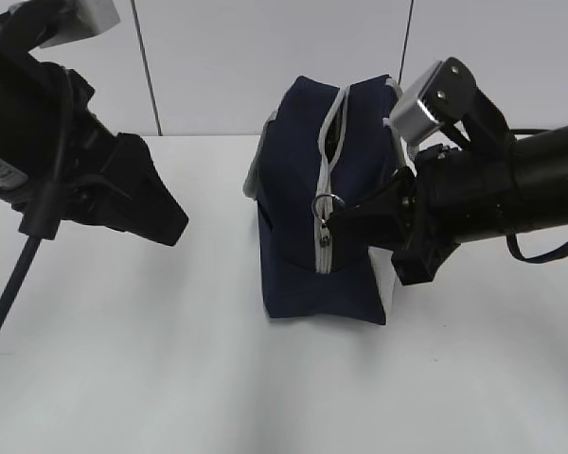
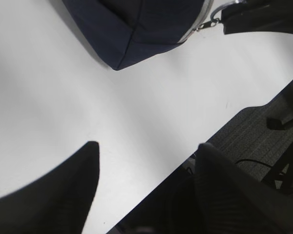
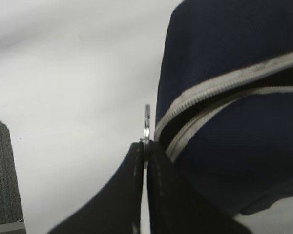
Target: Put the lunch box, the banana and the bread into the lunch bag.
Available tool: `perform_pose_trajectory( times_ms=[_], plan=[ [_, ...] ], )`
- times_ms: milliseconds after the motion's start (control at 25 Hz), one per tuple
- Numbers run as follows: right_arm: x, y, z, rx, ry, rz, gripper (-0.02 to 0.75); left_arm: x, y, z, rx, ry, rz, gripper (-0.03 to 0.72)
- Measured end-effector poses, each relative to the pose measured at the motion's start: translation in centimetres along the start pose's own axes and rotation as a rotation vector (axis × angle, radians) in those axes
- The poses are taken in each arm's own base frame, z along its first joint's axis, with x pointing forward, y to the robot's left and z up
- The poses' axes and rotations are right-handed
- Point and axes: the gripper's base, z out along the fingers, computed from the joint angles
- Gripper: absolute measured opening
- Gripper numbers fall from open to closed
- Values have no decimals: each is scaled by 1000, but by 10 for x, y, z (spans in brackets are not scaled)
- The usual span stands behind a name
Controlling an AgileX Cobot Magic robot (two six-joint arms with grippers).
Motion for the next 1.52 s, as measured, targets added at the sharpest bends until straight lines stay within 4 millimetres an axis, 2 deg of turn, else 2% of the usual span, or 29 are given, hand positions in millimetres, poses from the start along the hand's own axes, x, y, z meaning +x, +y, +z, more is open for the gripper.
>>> perform_pose_trajectory(
  times_ms=[480,1120,1280,1520],
  plan=[
    [-35,-10,-10,49,-76,-77,0,0,0,0,0,0,0,435],
    [-68,-20,-20,113,-147,-149,0,0,0,0,-1,-4,7,435],
    [-72,-21,-22,118,-155,-140,0,-2,0,0,1,-21,70,435],
    [-67,-20,-21,101,-95,-140,0,-16,-7,2,69,-168,247,435]
  ],
)
